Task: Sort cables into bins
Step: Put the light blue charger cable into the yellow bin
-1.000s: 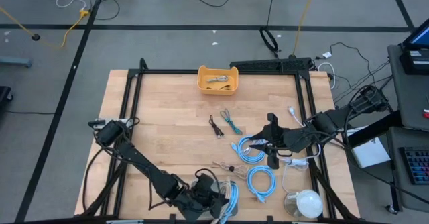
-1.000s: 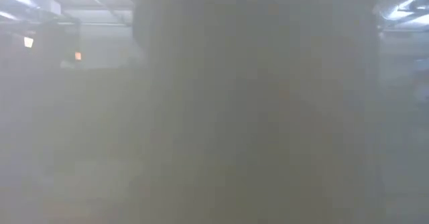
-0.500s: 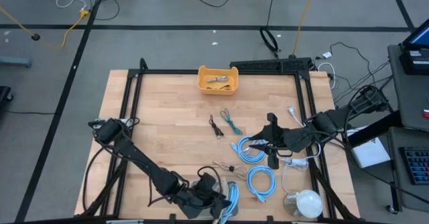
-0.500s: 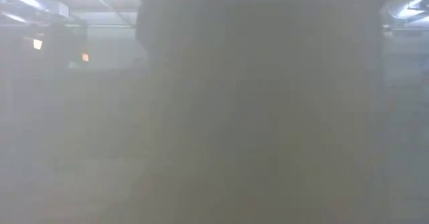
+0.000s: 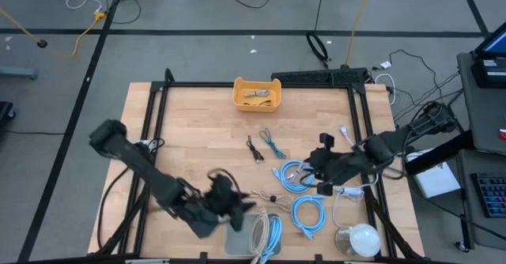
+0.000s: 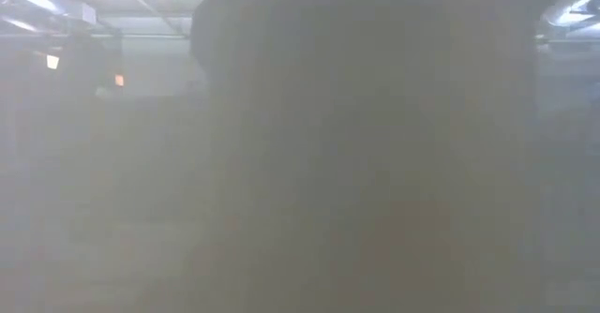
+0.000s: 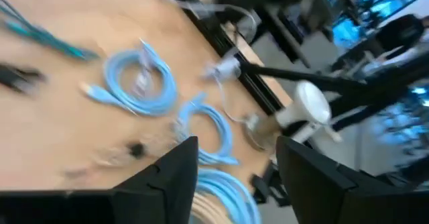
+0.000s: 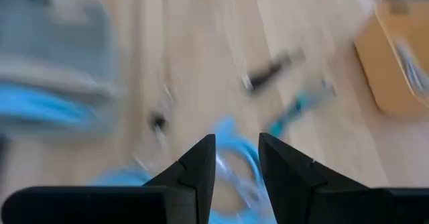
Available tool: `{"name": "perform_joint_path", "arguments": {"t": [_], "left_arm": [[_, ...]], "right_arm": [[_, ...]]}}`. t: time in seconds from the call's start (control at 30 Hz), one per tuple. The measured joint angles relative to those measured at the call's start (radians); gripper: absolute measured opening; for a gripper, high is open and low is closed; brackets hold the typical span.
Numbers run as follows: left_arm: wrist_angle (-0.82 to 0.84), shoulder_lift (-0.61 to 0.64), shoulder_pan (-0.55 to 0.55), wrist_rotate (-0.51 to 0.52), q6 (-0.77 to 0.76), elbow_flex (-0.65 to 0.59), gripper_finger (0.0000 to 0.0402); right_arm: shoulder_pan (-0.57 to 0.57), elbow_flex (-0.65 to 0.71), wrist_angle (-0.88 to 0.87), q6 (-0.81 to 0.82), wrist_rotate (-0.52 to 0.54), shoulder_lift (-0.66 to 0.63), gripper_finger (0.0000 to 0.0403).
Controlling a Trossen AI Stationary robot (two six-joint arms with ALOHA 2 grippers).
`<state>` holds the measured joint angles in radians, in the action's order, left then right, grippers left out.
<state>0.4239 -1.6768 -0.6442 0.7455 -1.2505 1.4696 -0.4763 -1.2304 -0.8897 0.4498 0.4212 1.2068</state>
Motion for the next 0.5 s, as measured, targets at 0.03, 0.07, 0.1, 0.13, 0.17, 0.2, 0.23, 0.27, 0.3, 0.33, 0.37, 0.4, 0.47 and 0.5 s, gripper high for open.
{"name": "perform_joint_path", "arguments": {"t": [0.03,0.07,0.1,0.13,0.17,0.2,0.23,0.27,0.3,0.33,0.37,0.4,0.47,0.5], "left_arm": [[0.042,0.031,0.006,0.006,0.013,0.0,0.0192],[0.075,0.058,0.008,0.009,0.027,0.0,0.0187],[0.105,0.083,0.013,0.012,0.041,0.0,0.0182],[0.133,0.106,0.018,0.016,0.053,0.0,0.0177],[0.159,0.128,0.021,0.016,0.064,0.0,0.0174],[0.184,0.147,0.026,0.016,0.075,0.0,0.0172],[0.211,0.163,0.031,0.015,0.082,0.0,0.0171],[0.244,0.177,0.038,0.008,0.084,0.0,0.0172],[0.283,0.186,0.046,-0.008,0.087,0.0,0.0173],[0.326,0.19,0.059,-0.034,0.082,0.0,0.0175],[0.372,0.19,0.074,-0.065,0.073,0.0,0.0178],[0.423,0.189,0.089,-0.101,0.061,0.0,0.0182],[0.518,0.183,0.116,-0.173,0.045,-0.002,0.0189],[0.55,0.177,0.131,-0.201,0.048,-0.002,0.0193]], "right_arm": [[0.005,0.022,-0.012,0.009,-0.009,0.004,0.011],[0.006,0.055,-0.009,0.017,-0.034,0.006,0.011],[0.006,0.093,0.003,0.033,-0.069,0.006,0.011],[0.006,0.139,0.03,0.053,-0.114,0.006,0.011],[0.006,0.189,0.066,0.073,-0.165,0.007,0.011],[0.005,0.242,0.109,0.097,-0.213,0.008,0.011],[0.003,0.292,0.15,0.13,-0.25,0.008,0.011],[0.002,0.341,0.192,0.17,-0.274,0.008,0.011],[0.003,0.381,0.238,0.215,-0.292,0.009,0.011],[0.003,0.413,0.29,0.256,-0.295,0.009,0.011],[0.004,0.439,0.349,0.289,-0.294,0.009,0.011],[0.004,0.457,0.407,0.31,-0.292,0.009,0.011],[0.006,0.479,0.515,0.313,-0.27,0.009,0.0109],[0.01,0.48,0.551,0.288,-0.253,0.009,0.0109]]}}
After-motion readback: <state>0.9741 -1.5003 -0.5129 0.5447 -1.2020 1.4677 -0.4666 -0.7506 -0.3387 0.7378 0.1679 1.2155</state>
